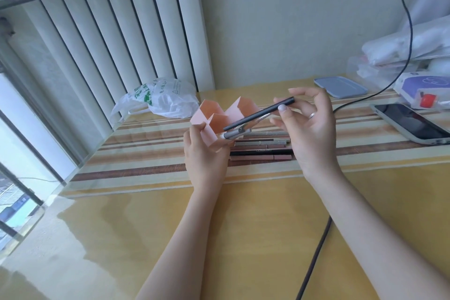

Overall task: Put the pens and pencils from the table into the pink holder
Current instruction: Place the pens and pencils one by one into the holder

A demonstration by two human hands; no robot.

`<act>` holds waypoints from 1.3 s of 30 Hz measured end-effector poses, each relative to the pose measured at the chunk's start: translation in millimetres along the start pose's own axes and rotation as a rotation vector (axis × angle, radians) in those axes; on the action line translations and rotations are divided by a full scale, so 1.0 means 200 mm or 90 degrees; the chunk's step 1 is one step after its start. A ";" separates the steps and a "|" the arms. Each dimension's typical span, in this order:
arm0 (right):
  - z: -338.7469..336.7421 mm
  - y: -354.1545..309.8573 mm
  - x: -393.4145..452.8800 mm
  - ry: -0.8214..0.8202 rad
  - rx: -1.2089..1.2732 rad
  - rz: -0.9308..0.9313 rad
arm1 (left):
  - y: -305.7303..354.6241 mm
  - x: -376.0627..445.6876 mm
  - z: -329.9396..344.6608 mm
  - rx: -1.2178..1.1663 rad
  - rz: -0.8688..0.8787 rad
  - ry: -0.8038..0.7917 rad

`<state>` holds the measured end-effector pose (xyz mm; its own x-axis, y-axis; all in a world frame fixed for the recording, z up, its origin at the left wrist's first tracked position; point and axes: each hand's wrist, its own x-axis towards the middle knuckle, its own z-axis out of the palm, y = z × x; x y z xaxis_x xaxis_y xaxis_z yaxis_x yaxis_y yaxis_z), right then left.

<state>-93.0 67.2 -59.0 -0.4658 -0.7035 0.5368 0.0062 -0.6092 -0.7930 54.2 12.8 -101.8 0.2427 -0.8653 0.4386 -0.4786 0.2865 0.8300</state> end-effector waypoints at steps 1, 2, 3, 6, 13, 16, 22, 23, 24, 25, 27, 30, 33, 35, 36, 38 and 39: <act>0.00 0.00 -0.01 0.010 -0.010 -0.007 | 0.00 0.00 0.00 0.001 0.001 0.000; 0.01 0.00 -0.01 0.020 -0.027 -0.018 | 0.00 0.00 0.00 0.003 0.003 0.000; 0.01 0.01 -0.02 0.026 -0.053 -0.033 | 0.00 0.00 0.00 0.007 0.007 0.000; 0.03 0.06 -0.05 0.005 -0.174 -0.087 | -0.01 0.00 0.01 0.017 0.014 -0.008; 0.08 0.14 -0.08 -0.110 -0.497 -0.262 | 0.00 0.00 0.02 0.008 0.016 -0.032; 0.05 0.10 -0.06 -0.082 -0.489 -0.254 | -0.01 -0.01 0.02 0.006 0.022 -0.033; -0.11 0.11 0.01 -0.190 -0.760 0.077 | -0.02 0.00 0.02 0.001 0.020 -0.025; -0.14 0.11 0.01 -0.239 -0.809 0.154 | -0.02 0.00 0.03 0.000 0.019 -0.024; -0.15 0.12 0.00 -0.278 -0.855 0.203 | -0.02 0.00 0.03 0.000 0.017 -0.024; -0.16 0.13 0.00 -0.305 -0.892 0.225 | -0.02 0.00 0.03 0.000 0.014 -0.023; -0.15 0.14 -0.01 -0.326 -0.927 0.222 | -0.02 0.00 0.03 -0.002 0.012 -0.023; -0.14 0.14 -0.01 -0.340 -0.920 0.214 | -0.02 0.00 0.02 -0.009 0.012 -0.024; -0.13 0.13 -0.01 -0.337 -0.802 0.222 | -0.01 0.00 0.02 -0.013 0.010 -0.026; -0.11 0.11 0.00 -0.293 -0.653 0.223 | -0.01 0.00 0.01 -0.019 0.000 -0.027; -0.10 0.10 0.00 -0.267 -0.569 0.225 | -0.01 0.01 0.01 -0.022 -0.002 -0.025; -0.08 0.09 0.01 -0.221 -0.406 0.235 | -0.02 0.01 0.01 -0.023 -0.005 -0.019; -0.07 0.09 0.01 -0.199 -0.327 0.245 | -0.02 0.01 0.01 -0.022 -0.007 -0.016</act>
<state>-106.4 59.9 -75.6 -0.2384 -0.9528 0.1880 -0.3350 -0.1010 -0.9368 54.3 9.1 -105.1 0.2266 -0.8781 0.4215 -0.4460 0.2911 0.8464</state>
